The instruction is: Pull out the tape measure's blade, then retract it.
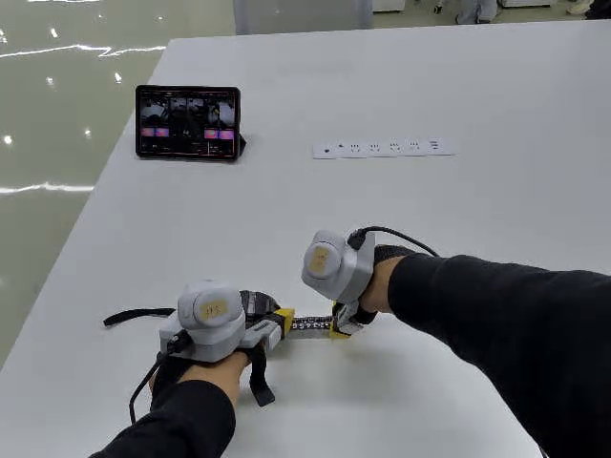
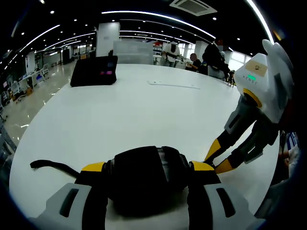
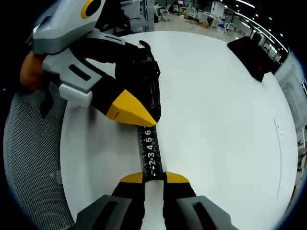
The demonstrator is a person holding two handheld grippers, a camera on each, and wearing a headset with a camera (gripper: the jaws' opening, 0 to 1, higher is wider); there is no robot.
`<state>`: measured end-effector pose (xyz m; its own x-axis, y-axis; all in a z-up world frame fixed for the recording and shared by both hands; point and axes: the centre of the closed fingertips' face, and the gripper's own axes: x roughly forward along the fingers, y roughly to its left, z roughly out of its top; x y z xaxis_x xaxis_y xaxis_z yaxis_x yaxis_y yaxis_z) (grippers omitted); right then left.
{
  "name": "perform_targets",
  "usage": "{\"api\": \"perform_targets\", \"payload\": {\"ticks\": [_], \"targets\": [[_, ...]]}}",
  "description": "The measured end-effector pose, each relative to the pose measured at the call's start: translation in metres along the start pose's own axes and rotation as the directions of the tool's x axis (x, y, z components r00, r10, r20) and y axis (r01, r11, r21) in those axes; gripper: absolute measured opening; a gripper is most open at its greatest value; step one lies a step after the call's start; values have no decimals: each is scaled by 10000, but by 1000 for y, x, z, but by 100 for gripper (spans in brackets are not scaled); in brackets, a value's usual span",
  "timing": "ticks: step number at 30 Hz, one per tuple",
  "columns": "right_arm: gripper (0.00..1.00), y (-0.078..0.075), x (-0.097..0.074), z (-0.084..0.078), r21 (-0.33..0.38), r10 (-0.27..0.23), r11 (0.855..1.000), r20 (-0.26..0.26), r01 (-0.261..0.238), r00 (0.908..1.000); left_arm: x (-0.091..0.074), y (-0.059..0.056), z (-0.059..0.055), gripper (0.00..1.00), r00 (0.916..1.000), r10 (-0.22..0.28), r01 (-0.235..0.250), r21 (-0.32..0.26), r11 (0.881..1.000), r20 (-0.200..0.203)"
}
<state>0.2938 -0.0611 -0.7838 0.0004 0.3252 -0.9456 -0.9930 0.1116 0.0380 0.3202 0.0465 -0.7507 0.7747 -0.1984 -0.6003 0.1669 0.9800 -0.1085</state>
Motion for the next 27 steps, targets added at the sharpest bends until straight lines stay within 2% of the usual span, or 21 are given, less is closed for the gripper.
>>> {"api": "perform_targets", "payload": {"ticks": [10,27], "targets": [[10,0,1,4,-321,16,9995,74,-14,10000,0,1,0,64,10000,1,-1,-5,10000,7],[10,-1,3,9,-100,80,9999,187,-78,9998,1,3,2,64,9999,-162,164,-256,9995,45]]}}
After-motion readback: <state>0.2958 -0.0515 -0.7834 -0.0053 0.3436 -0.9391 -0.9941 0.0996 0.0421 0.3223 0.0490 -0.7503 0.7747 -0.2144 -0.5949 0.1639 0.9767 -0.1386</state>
